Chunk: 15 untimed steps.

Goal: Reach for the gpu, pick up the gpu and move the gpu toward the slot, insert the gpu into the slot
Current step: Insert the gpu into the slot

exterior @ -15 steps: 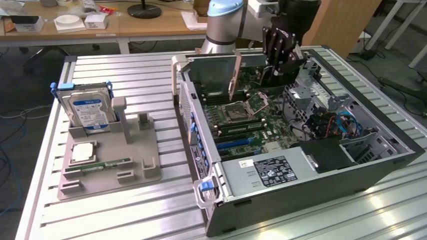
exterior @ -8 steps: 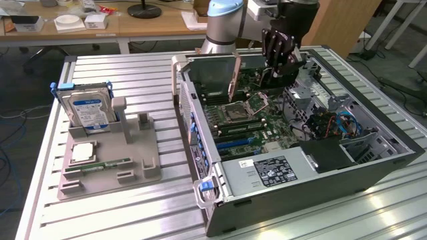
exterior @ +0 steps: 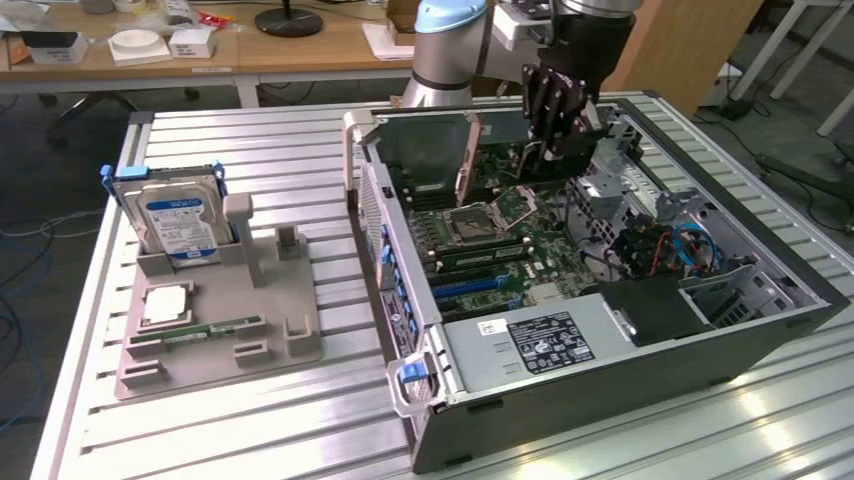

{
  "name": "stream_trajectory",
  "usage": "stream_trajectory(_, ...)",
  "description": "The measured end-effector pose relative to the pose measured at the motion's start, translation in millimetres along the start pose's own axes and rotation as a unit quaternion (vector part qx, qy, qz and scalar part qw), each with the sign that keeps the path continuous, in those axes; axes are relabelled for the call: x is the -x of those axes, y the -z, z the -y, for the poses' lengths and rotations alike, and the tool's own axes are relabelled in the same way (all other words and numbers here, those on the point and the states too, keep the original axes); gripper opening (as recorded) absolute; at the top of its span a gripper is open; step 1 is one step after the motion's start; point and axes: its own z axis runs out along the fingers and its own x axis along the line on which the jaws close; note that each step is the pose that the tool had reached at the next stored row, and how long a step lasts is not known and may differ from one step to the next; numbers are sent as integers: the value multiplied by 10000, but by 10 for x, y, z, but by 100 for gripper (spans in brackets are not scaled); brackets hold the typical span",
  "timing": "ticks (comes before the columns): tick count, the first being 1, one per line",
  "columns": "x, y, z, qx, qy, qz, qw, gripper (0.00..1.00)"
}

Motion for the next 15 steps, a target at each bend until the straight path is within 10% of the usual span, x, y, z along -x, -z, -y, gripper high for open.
stream_trajectory(15, -45, -173, -3, 0, 3, 4, 10000, 27)
